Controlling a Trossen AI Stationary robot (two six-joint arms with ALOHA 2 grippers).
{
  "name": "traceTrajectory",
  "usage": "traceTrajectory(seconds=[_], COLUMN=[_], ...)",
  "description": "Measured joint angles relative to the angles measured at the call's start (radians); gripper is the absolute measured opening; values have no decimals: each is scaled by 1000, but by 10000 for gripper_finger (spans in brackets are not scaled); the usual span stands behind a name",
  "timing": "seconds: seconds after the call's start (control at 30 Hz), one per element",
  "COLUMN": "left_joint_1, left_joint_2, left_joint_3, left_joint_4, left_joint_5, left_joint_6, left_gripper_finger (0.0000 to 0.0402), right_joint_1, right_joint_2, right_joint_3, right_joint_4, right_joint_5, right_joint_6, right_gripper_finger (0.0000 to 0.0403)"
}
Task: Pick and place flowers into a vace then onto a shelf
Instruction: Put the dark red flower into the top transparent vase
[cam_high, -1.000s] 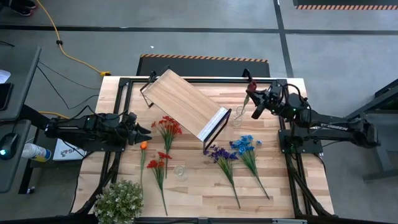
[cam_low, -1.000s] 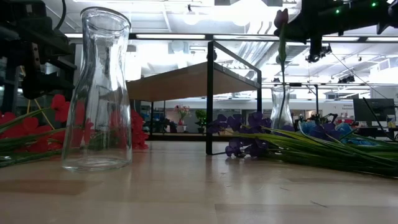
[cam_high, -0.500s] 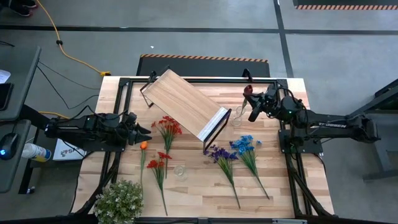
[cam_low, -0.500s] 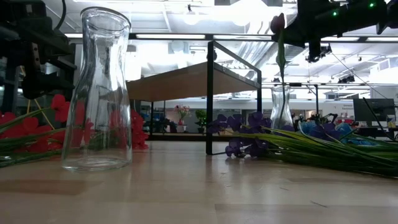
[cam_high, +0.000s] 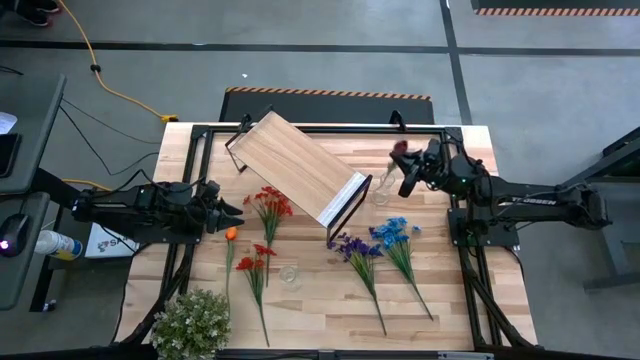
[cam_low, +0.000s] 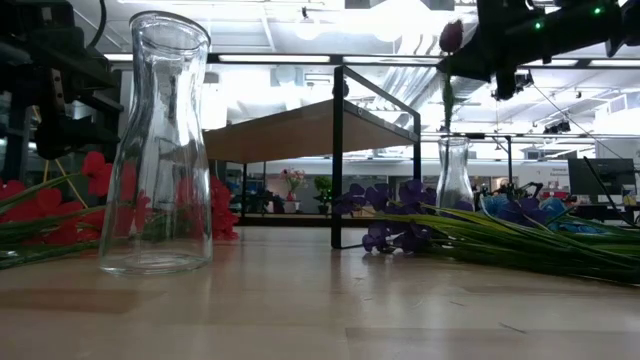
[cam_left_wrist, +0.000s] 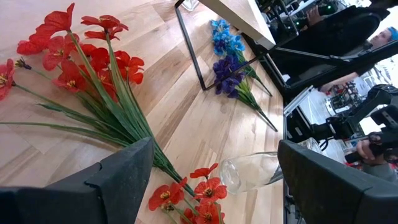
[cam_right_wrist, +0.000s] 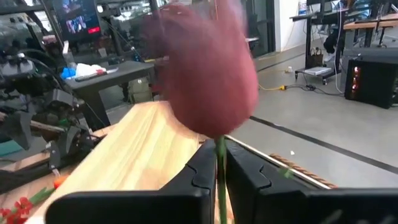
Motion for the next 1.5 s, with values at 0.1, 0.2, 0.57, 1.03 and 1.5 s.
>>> traceTrajectory(seconds=[0.1,0.2,0.57,1.03,1.5], left_joint_1=[0,0,0,0,0], left_joint_2=[0,0,0,0,0], left_joint_3=[0,0,0,0,0], left_joint_4=[0,0,0,0,0], left_joint_5=[0,0,0,0,0], left_joint_6=[0,0,0,0,0], left_gripper_finger=[376,376,376,376,376], right_joint_1=[0,0,0,0,0], right_joint_2=[0,0,-1,-2,-73], right_joint_3=[0,0,0,0,0], right_joint_4=[-17,-31,-29,-22,-112], right_joint_5=[0,0,-8,-57,-53], right_joint_6=[24,38,49,47,53], right_gripper_finger=[30,38,90,163,222])
